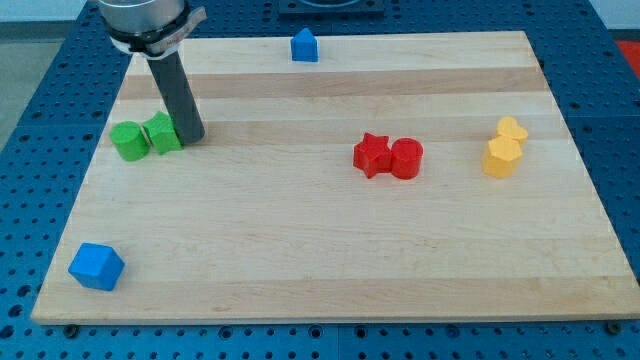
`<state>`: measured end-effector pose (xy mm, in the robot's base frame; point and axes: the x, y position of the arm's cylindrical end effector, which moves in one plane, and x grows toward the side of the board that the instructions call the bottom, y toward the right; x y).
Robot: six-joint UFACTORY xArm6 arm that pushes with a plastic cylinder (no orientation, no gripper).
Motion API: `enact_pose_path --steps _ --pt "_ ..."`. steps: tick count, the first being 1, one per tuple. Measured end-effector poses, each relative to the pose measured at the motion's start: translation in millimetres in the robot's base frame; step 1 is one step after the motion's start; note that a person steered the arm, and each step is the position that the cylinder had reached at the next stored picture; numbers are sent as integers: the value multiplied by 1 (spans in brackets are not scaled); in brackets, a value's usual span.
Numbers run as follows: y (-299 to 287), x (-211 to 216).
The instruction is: Push the blue cube towards the top center of the board
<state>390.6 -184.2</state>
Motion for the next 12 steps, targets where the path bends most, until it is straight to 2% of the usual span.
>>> enact_pose_path --steps 2,4,5,6,7,8,10,11,12 --pt "-26 6" --pt "-2 4" --pt "23 20" --pt "22 69" --pt "2 106" --pt "-23 113" --pt "-112 125" --pt "-121 131" --pt "-117 174"
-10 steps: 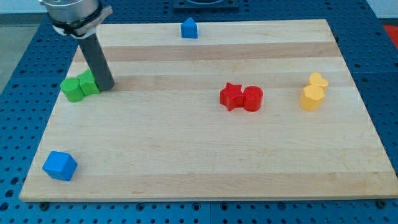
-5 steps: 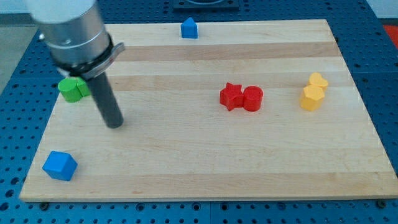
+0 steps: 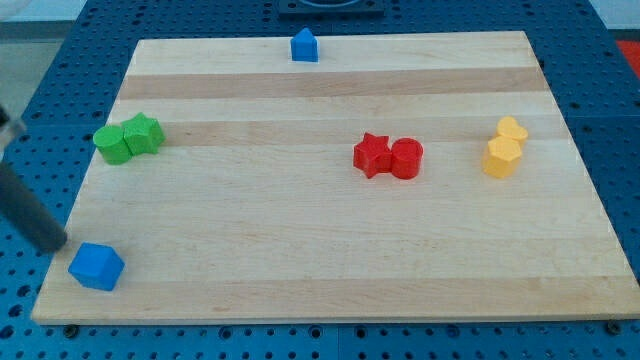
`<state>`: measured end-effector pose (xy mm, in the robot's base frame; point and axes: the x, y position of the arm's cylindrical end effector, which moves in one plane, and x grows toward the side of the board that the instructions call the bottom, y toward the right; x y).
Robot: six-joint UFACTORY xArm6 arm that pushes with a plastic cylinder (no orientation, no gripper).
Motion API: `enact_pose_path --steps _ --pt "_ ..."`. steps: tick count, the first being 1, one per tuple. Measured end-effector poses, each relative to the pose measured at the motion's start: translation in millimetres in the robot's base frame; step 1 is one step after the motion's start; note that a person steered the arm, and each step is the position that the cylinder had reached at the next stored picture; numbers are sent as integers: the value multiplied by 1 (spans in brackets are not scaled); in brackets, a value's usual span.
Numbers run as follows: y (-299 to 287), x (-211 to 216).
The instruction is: Push the blue cube towards the top center of the board
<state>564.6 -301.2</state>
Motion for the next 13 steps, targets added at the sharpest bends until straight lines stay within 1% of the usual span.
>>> enact_pose_path --steps 1,2,3,5,6,7,9,11,13 --pt "1 34" --pt "7 48" --pt "41 49" --pt "41 4" --pt "81 -12" --pt "112 -19" --pt "110 -64" --pt "157 -87" --pt "147 -125"
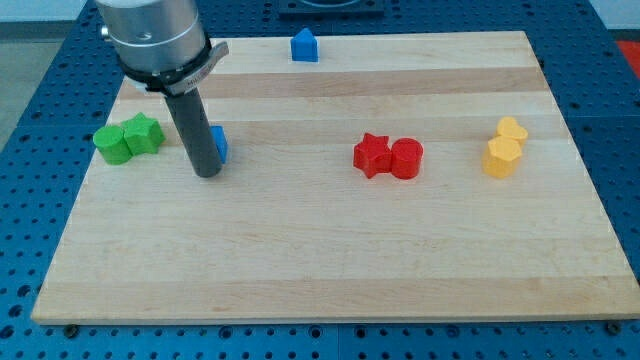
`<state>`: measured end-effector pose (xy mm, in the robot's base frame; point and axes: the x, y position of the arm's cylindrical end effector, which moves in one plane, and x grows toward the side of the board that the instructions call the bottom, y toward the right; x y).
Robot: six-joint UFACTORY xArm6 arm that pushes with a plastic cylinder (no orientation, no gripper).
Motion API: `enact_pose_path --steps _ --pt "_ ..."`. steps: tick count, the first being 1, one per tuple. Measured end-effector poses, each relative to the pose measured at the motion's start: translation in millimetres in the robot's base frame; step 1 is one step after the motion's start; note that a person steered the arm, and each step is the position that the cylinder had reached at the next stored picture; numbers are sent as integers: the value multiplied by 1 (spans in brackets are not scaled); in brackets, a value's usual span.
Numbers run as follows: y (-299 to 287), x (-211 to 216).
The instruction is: Push the blue cube towards the top center of the board
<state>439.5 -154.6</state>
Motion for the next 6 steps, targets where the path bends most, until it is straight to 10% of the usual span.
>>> enact_pose_path --steps 6 --pt "-23 -133"
